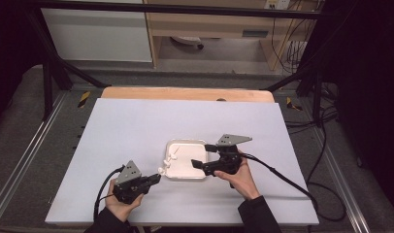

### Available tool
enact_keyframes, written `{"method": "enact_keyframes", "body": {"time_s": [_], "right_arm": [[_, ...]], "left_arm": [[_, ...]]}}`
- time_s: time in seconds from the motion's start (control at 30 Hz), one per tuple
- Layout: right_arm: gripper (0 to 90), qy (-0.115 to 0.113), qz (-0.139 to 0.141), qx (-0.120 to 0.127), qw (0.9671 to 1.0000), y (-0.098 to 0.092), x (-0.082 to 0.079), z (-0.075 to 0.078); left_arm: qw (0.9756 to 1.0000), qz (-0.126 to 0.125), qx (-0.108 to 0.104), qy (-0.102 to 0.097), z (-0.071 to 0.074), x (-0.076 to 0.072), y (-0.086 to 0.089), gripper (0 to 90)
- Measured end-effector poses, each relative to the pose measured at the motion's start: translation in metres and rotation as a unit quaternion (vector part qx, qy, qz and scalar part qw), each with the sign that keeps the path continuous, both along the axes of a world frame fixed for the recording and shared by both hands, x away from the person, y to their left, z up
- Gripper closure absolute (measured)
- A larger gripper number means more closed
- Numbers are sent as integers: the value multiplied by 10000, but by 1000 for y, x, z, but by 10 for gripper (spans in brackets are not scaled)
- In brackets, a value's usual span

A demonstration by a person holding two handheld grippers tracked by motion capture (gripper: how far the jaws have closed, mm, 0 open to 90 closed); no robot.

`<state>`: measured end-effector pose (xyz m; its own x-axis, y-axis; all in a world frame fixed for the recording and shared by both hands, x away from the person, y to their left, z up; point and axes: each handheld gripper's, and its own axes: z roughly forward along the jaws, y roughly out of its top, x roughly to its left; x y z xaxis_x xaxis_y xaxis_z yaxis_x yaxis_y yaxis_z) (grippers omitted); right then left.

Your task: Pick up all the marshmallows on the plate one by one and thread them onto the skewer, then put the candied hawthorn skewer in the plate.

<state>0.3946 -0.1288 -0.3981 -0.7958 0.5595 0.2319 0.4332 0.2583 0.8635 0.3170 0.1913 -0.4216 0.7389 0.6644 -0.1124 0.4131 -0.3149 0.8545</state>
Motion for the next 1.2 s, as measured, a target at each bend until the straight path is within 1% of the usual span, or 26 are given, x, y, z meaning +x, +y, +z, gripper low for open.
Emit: {"method": "enact_keyframes", "body": {"time_s": [0.1, 0.13, 0.2, 0.23, 0.3, 0.4, 0.43, 0.5, 0.57, 0.77, 0.83, 0.87, 1.03, 1.07, 1.1, 1.13, 1.2], "right_arm": [[78, 53, -151, -171, 9997, -11, 0, -6], [60, 113, -189, -205, 9995, -15, 0, -7], [50, 158, -278, -259, 9992, -24, -2, -9], [45, 136, -337, -281, 9989, -29, -4, -11], [25, 147, -446, -397, 9981, -38, -6, -14], [12, 168, -591, -619, 9962, -52, -8, -19], [9, 179, -632, -651, 9957, -56, -9, -21], [9, 180, -662, -695, 9952, -65, -11, -25], [9, 190, -634, -742, 9950, -73, -13, -29], [9, 191, -674, -961, 9929, -91, -18, -41], [9, 166, -625, -923, 9936, -97, -20, -43], [9, 189, -617, -889, 9939, -100, -21, -44], [9, 215, -705, -900, 9932, -110, -24, -50], [9, 236, -740, -917, 9928, -111, -25, -50], [9, 187, -757, -942, 9925, -113, -25, -51], [9, 210, -777, -927, 9924, -115, -26, -51], [9, 203, -808, -882, 9926, -117, -26, -51]], "left_arm": [[10000, 3, -40, 61, 1, 1, 2, 890], [10000, 5, -49, 73, 2, 2, 2, 889], [9999, -11, -56, 128, 2, 4, 3, 889], [9998, -15, -81, 172, 2, 4, 3, 889], [9997, -24, -77, 225, 3, 6, 2, 889], [9997, -29, -34, 246, 5, 8, 1, 889], [9996, -20, -34, 276, 6, 9, 0, 889], [9995, -28, 28, 300, 9, 11, -1, 889], [9995, 0, 49, 324, 11, 13, -1, 888], [9993, 70, 148, 347, 18, 21, -3, 888], [9991, 104, 153, 370, 20, 24, -3, 888], [9991, 116, 161, 377, 21, 26, -4, 888], [9986, 155, 214, 465, 22, 34, -9, 888], [9986, 169, 232, 453, 22, 36, -10, 888], [9984, 193, 239, 467, 22, 38, -12, 888], [9984, 212, 261, 458, 21, 41, -13, 888], [9981, 238, 263, 507, 18, 45, -16, 888]]}}
